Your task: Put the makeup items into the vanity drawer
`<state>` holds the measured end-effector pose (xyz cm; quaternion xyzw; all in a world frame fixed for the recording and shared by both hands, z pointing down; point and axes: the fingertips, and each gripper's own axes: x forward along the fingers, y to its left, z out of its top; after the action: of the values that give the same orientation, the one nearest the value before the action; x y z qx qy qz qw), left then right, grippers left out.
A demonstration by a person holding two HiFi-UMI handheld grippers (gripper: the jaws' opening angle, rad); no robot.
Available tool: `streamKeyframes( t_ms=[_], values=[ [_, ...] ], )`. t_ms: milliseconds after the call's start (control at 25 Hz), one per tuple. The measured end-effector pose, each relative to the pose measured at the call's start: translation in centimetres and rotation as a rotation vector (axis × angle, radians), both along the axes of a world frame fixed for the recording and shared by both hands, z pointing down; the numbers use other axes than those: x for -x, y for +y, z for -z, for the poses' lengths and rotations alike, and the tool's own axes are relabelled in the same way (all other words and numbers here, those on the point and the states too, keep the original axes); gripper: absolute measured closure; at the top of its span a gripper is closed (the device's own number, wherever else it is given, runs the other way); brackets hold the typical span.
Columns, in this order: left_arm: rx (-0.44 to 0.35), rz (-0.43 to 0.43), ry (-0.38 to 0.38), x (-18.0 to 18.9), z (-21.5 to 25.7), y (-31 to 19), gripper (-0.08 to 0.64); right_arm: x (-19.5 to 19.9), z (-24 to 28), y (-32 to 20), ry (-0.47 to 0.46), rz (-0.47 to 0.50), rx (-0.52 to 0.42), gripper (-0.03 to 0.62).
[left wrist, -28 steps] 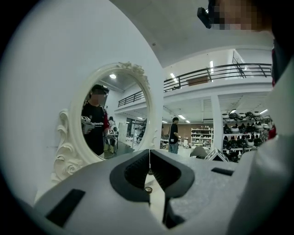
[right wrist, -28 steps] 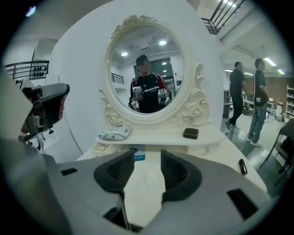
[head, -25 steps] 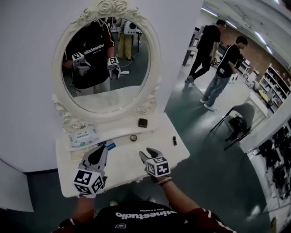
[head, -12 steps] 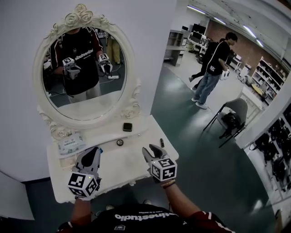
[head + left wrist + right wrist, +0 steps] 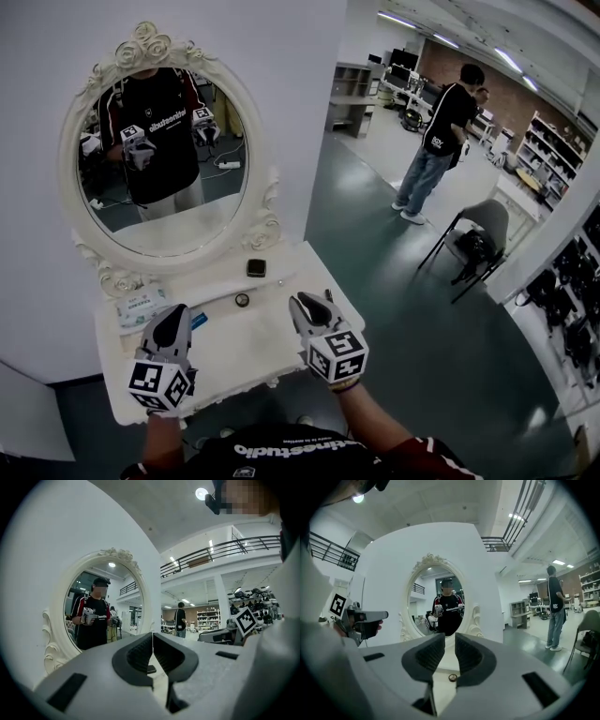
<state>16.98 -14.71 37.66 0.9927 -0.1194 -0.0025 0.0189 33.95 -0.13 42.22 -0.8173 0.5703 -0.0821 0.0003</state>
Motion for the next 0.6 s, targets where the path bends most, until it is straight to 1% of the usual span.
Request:
streamKeyframes(
  t_ms=[120, 280, 600],
  values=[
    [-0.009, 0.011, 0.007, 0.1, 0.2, -0.3, 0.551, 0.0, 0.8, 0.0, 0.012, 0.000, -0.017, 0.544],
    [-0.015, 0.022, 0.013, 0.0, 0.4, -0.5, 0.551, -0.2, 1.7, 0.4, 0.024, -0.014, -0.042, 0.589],
    [-0.025, 0.042, 0.013, 0.3, 0.6, -1.1, 0.551, -0.5, 2.9, 0.3, 0.049, -0.020, -0.063, 0.589]
  ],
)
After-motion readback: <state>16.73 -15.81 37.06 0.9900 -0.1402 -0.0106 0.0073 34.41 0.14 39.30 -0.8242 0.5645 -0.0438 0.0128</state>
